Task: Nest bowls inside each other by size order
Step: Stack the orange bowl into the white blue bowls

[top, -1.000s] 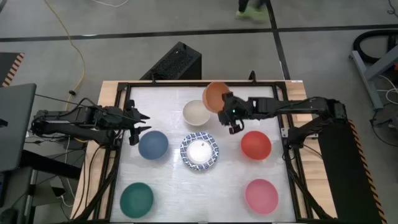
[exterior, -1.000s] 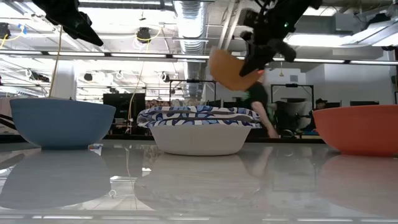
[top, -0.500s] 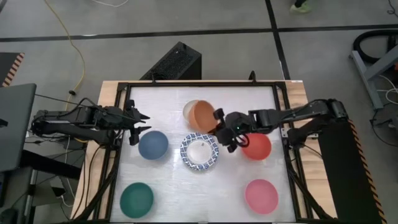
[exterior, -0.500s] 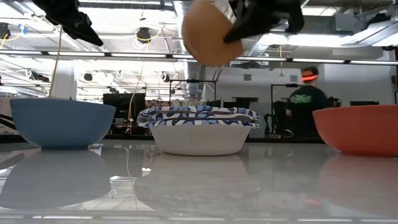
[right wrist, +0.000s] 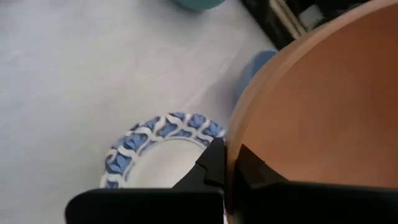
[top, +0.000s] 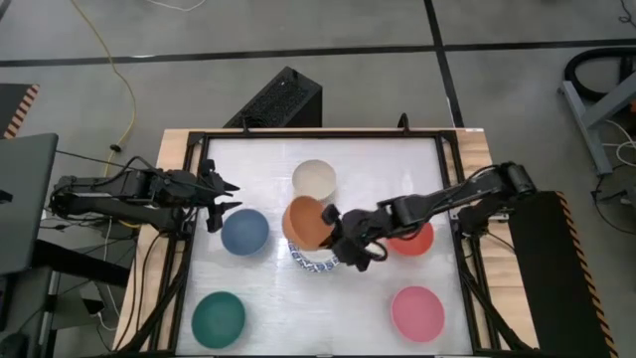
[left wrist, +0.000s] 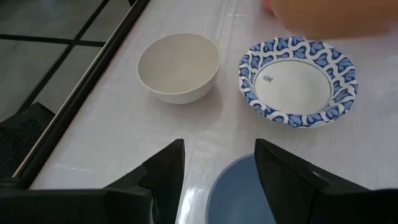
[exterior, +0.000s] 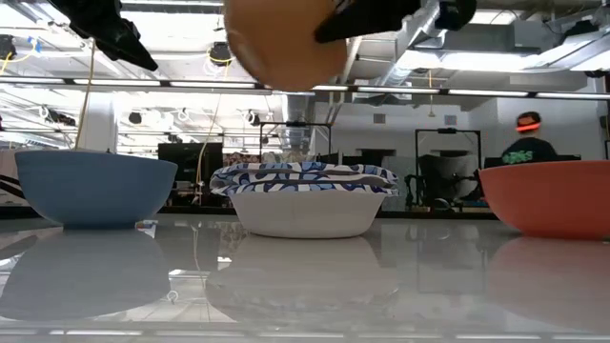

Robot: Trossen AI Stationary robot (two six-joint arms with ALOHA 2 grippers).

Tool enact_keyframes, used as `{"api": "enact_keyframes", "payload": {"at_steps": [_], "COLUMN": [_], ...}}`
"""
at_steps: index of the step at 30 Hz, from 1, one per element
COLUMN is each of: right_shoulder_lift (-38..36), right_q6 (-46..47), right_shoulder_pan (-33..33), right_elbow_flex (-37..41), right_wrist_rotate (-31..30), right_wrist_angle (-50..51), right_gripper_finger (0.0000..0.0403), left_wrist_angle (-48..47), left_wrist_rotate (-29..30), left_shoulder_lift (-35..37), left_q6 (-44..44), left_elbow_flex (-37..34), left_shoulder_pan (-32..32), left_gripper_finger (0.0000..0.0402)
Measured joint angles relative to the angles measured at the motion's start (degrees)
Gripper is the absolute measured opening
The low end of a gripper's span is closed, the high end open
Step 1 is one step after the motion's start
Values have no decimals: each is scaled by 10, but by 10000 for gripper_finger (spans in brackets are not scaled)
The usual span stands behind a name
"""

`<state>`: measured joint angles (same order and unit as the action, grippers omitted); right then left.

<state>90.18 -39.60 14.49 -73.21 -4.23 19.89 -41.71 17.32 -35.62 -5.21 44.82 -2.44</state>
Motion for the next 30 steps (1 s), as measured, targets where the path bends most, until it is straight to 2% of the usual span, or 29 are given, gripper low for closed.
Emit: {"api": "enact_keyframes", "payload": {"at_steps": [7,11,14,21,30], "right_shoulder_lift": [94,141,164,180,188], "right_q6": [1,21,23,96,98], "right_shoulder_pan": [9,7,7,8,0], "right_elbow_flex": [-154,-204,-212,-212,-213], "right_wrist_rotate": [0,0,0,0,14], "right_wrist_angle": [221,292,312,355,358], "right_gripper_finger": [10,9,9,8,8], "left_wrist_angle": [-2,-13,-19,-32,-34], "left_wrist_rotate": [-2,-4,-5,-5,-5], "left_shoulder_lift": [0,0,0,0,0], "left_q6": [0,-2,-5,-15,-25], "left_elbow_flex": [0,0,0,0,0], "left_shoulder_pan": [0,0,0,0,0], "left_gripper_finger": [185,185,185,185,185]}}
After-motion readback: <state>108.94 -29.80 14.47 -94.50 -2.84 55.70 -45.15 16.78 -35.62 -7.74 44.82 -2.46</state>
